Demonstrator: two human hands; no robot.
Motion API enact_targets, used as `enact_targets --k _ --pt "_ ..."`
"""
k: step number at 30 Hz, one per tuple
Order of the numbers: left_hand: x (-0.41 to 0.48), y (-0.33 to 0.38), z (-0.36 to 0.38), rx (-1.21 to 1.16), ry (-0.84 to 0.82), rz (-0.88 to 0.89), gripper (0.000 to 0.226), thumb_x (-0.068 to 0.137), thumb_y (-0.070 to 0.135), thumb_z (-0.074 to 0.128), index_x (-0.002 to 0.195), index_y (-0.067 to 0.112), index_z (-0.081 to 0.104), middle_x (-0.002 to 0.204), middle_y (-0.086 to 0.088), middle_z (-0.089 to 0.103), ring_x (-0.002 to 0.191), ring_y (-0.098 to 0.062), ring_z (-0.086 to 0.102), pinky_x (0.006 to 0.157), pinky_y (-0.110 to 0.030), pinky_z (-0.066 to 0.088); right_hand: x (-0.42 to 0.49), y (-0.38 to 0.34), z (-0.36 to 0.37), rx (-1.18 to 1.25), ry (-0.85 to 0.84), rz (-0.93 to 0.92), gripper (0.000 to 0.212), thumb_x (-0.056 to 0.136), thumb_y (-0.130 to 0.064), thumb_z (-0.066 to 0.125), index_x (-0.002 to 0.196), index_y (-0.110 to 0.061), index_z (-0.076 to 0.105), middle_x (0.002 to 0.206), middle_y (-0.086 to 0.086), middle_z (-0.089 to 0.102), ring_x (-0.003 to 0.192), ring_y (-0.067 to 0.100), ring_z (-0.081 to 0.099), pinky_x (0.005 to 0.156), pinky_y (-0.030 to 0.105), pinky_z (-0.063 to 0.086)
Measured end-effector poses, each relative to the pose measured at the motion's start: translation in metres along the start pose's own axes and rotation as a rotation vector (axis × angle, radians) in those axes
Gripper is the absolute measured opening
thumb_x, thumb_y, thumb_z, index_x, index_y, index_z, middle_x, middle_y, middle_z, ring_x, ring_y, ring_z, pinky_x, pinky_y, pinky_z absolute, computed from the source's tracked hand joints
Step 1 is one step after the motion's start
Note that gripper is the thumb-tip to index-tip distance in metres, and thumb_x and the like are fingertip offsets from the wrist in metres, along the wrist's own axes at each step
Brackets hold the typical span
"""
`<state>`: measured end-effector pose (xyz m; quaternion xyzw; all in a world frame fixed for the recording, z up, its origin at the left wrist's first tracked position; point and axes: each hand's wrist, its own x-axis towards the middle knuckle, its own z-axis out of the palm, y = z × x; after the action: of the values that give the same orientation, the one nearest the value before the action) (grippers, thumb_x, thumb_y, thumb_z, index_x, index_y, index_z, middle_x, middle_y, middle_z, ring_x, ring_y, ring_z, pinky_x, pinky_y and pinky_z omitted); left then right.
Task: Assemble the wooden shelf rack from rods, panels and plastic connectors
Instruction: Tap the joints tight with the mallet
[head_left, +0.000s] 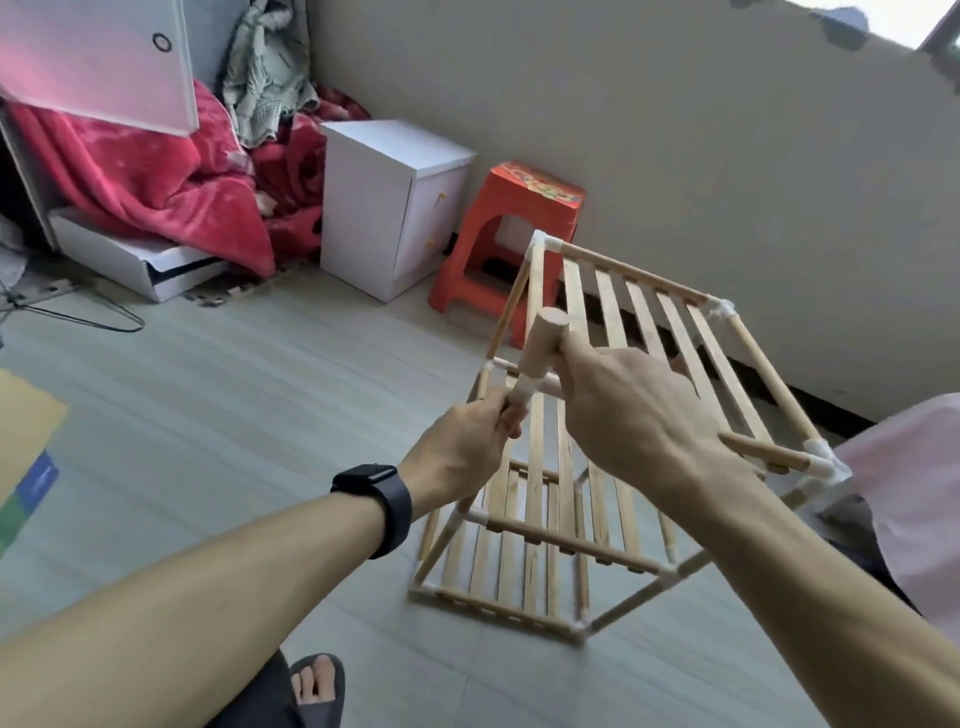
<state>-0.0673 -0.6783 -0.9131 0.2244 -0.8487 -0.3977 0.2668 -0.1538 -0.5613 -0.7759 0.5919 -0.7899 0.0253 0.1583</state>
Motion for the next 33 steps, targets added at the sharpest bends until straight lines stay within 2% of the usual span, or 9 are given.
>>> enact_targets --k 4,8,11,14,16,22,27,30,33 --pt "-0.001 0.001 0.001 -0.002 -0.022 0.004 0.029 0.108 0.047 0.028 0.105 0.030 0.050 0.082 0.015 0.062 0.070 -0.009 0.063 0.066 -0.044 0.058 0.007 0.005 -0.012 0.103 0.248 0.052 0.022 0.110 -0.026 0.035 0.098 -0.015 0.049 0.057 -0.006 0.047 0.041 0.014 0.044 0.037 0.031 0.033" --pt "-0.001 0.001 0.001 0.018 -0.032 0.013 0.028 0.108 0.043 0.029 0.105 0.027 0.051 0.082 0.014 0.061 0.070 -0.010 0.063 0.067 -0.044 0.058 -0.002 0.002 -0.001 0.036 -0.013 0.043 0.019 0.110 -0.025 0.032 0.104 -0.020 0.049 0.060 -0.003 0.050 0.043 0.014 0.044 0.040 0.030 0.035" --pt "-0.003 0.004 0.000 0.014 -0.043 0.019 0.030 0.109 0.045 0.028 0.108 0.026 0.051 0.082 0.014 0.061 0.068 -0.009 0.062 0.065 -0.044 0.058 0.001 0.004 -0.008 0.173 0.318 0.054 0.023 0.111 -0.024 0.034 0.102 -0.014 0.053 0.056 -0.007 0.044 0.038 0.011 0.041 0.036 0.028 0.031" --pt "-0.001 0.004 -0.001 0.021 -0.037 0.019 0.029 0.108 0.043 0.028 0.108 0.025 0.051 0.083 0.015 0.060 0.069 -0.009 0.062 0.067 -0.044 0.059 -0.007 -0.002 0.005 0.106 0.120 0.013 0.018 0.110 -0.018 0.034 0.110 -0.016 0.051 0.058 -0.005 0.046 0.038 0.009 0.039 0.037 0.022 0.029" --pt "-0.003 0.005 0.001 0.010 -0.044 0.029 0.030 0.108 0.043 0.029 0.109 0.024 0.052 0.083 0.015 0.061 0.072 -0.010 0.064 0.069 -0.044 0.059 -0.010 0.007 0.012 0.111 0.007 0.093 0.017 0.110 -0.024 0.034 0.105 -0.023 0.051 0.059 -0.003 0.052 0.040 0.010 0.041 0.039 0.023 0.034" --pt "-0.009 0.016 0.007 -0.026 0.036 -0.011 0.035 0.106 0.052 0.029 0.106 0.028 0.054 0.082 0.008 0.066 0.070 -0.013 0.065 0.066 -0.045 0.058 -0.026 0.016 0.025 0.414 0.113 0.288 0.022 0.104 -0.051 0.037 0.100 -0.034 0.051 0.072 -0.011 0.061 0.047 0.004 0.055 0.047 0.024 0.048" --pt "-0.020 0.028 0.026 -0.048 -0.006 0.011 0.020 0.105 0.049 0.039 0.094 0.043 0.056 0.066 0.007 0.065 0.060 -0.010 0.064 0.054 -0.036 0.055 -0.039 0.009 0.036 0.346 0.168 0.364 0.058 0.084 -0.086 0.042 0.116 -0.038 0.051 0.086 -0.019 0.062 0.078 0.006 0.062 0.069 0.032 0.058" --pt "-0.016 0.036 0.032 -0.123 -0.121 -0.015 0.012 0.100 0.051 0.051 0.108 0.048 0.060 0.090 0.018 0.072 0.081 0.001 0.069 0.072 -0.024 0.059 -0.054 0.022 0.037 0.302 0.199 0.391 0.045 0.090 -0.072 0.054 0.112 -0.033 0.051 0.100 -0.009 0.072 0.088 0.014 0.071 0.066 0.029 0.054" --pt "-0.007 0.039 0.027 -0.127 -0.343 0.016 0.014 0.094 0.052 0.063 0.105 0.046 0.068 0.096 0.020 0.074 0.090 0.006 0.069 0.079 -0.019 0.058 -0.074 0.036 0.033 0.247 0.212 0.358 0.029 0.095 -0.060 0.052 0.105 -0.032 0.053 0.083 -0.010 0.064 0.072 0.015 0.065 0.053 0.021 0.037"
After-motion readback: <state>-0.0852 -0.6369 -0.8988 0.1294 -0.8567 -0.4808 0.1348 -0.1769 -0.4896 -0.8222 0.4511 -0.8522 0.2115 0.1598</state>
